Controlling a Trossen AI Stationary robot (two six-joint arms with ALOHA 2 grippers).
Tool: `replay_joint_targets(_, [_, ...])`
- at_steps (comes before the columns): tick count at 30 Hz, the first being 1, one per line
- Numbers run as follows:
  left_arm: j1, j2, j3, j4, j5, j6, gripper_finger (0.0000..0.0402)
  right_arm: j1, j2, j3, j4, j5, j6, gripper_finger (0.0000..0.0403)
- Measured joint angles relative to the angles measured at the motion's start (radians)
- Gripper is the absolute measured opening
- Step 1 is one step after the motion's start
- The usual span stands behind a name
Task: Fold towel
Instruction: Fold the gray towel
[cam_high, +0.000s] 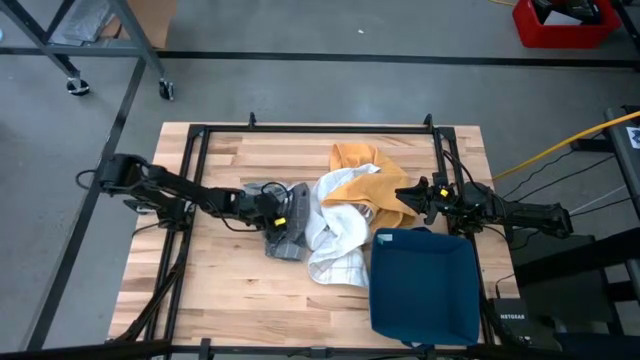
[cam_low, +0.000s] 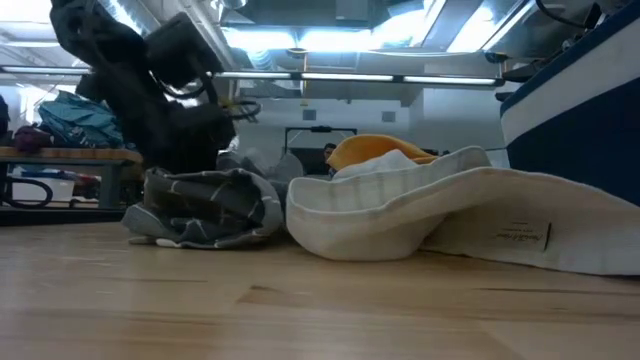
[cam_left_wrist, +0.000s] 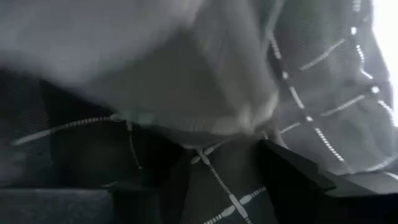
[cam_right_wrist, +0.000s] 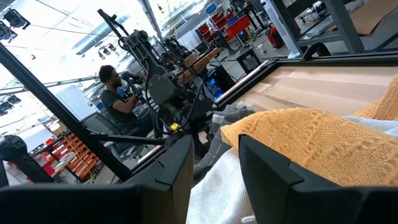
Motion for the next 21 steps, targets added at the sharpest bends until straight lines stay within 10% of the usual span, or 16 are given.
replay_joint_targets(5, [-0.001,0.026,0.002,0.026,-0.002,-0.016,0.0161,0.000,0.000,0.000,0.000,0.000,0.000,0.0133])
replay_joint_targets(13, [-0.002,-0.040,-0.002,0.007,0.118,-0.027,0.0012,0.000,0.000,0.000,0.000,0.000,0.000,0.0133])
replay_joint_targets(21, [-0.002,-0.223,-0.002,0.011,0.141,-0.006,0.0002,0.000,0.000,0.000,0.000,0.000,0.000,0.0133])
